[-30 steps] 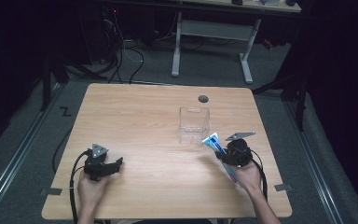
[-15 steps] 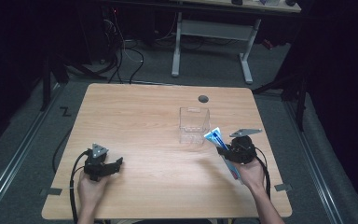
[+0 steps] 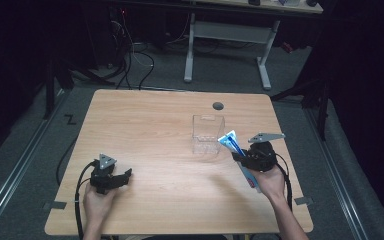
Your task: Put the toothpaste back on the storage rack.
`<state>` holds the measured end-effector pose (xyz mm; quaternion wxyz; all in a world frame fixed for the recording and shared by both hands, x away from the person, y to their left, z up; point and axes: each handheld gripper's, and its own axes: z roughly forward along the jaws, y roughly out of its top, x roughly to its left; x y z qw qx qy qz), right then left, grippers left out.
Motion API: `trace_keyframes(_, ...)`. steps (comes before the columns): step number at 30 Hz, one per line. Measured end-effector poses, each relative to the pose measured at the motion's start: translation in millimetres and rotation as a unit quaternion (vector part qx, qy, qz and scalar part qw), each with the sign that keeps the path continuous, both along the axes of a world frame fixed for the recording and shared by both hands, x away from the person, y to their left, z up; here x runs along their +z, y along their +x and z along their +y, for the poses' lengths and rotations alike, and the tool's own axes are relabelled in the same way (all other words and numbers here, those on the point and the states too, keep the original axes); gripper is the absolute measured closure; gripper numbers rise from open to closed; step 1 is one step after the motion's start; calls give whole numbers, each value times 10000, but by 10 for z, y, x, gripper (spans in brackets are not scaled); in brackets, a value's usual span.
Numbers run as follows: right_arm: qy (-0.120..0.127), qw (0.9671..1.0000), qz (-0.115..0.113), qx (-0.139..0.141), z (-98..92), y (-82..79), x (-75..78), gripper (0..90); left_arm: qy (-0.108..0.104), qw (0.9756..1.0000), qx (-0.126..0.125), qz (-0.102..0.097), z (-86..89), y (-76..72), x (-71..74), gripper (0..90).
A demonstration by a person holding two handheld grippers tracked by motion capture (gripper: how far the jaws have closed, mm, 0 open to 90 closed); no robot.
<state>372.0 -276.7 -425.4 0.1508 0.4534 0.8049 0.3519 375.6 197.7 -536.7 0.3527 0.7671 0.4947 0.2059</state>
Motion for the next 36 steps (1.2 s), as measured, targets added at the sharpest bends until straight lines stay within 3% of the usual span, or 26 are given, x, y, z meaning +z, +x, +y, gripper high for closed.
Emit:
trace_keyframes(14,173,9995,-245,110,2,109,252,710,3,10000,0,2,0,0,0,276)
trace_keyframes(30,327,9978,-502,283,157,422,525,709,18,10000,2,-5,-2,-1,0,276)
trace_keyframes(36,375,9978,-467,288,224,565,565,709,56,10000,2,-1,-12,-5,0,275)
